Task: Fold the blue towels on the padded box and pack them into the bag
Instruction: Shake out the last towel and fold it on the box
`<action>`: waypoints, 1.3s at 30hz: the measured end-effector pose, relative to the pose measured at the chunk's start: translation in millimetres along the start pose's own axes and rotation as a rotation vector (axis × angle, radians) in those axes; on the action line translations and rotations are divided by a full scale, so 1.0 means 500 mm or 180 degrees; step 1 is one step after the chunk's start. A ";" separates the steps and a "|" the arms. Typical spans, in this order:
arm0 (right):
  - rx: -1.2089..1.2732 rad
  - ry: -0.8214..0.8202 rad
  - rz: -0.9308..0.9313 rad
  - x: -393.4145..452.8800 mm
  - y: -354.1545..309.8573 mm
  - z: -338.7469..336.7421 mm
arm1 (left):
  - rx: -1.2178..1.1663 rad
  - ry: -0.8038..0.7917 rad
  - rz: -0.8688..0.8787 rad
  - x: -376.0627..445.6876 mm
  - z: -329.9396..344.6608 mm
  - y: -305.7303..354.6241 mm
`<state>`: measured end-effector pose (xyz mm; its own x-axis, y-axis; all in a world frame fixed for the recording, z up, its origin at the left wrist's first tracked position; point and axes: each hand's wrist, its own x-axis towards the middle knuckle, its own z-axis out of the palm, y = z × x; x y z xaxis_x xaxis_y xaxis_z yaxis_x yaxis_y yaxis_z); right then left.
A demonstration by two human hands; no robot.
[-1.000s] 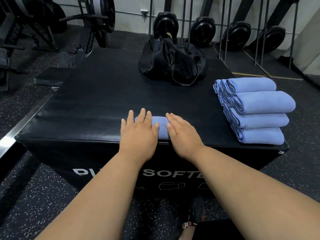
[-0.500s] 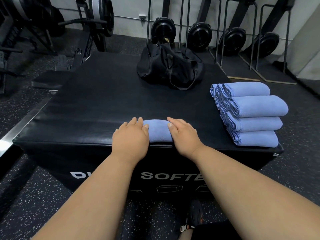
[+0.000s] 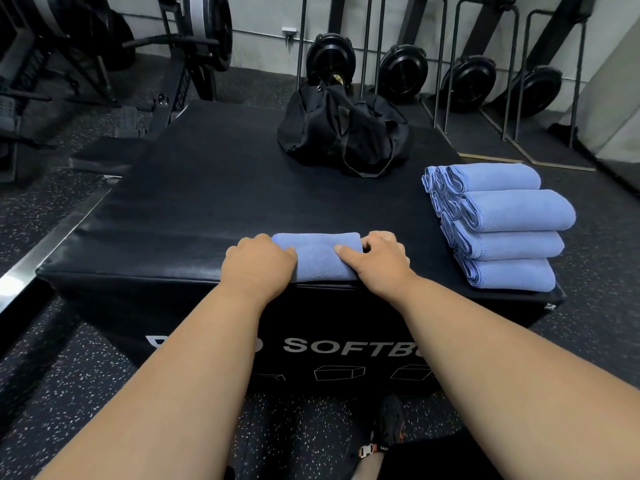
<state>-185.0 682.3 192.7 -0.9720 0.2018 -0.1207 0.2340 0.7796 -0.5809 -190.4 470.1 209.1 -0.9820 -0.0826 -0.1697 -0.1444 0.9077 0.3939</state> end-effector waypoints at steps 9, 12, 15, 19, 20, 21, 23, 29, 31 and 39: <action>0.1882 -0.0169 -0.0141 -0.025 0.036 -0.018 | -0.0882 0.0008 0.0036 -0.011 -0.005 0.021; 0.2536 -0.0290 -0.0174 -0.039 0.049 -0.040 | -0.1570 -0.0114 0.0116 -0.027 -0.003 0.042; 0.3404 -0.0567 -0.0084 -0.055 0.070 -0.059 | -0.2753 -0.0449 0.0149 -0.037 0.002 0.065; 0.3965 -0.0456 -0.0071 -0.079 0.097 -0.099 | -0.4179 -0.1383 0.0234 -0.047 0.010 0.110; 0.3965 -0.0392 -0.0063 -0.082 0.107 -0.110 | -0.4255 -0.1624 0.0222 -0.050 0.014 0.119; 0.3852 -0.0295 -0.0094 -0.085 0.116 -0.122 | -0.4217 -0.1752 0.0229 -0.048 0.022 0.125; 0.3361 0.0042 -0.0178 -0.097 0.127 -0.148 | -0.3947 -0.1743 0.0356 -0.044 0.039 0.133; 0.2762 0.0986 -0.0222 -0.117 0.189 -0.149 | -0.3319 -0.0438 0.0415 -0.057 0.091 0.180; 0.2673 0.1087 -0.0131 -0.122 0.210 -0.133 | -0.3001 -0.0148 0.0532 -0.068 0.097 0.196; 0.2881 0.1102 0.0337 -0.129 0.250 -0.156 | -0.3109 0.0360 0.0768 -0.063 0.023 0.291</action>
<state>-91.4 813.2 190.7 -0.8524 0.5205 -0.0487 0.0729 0.0262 -0.9970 -179.3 609.7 261.2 -0.9966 -0.0260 0.0787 0.0729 0.1757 0.9817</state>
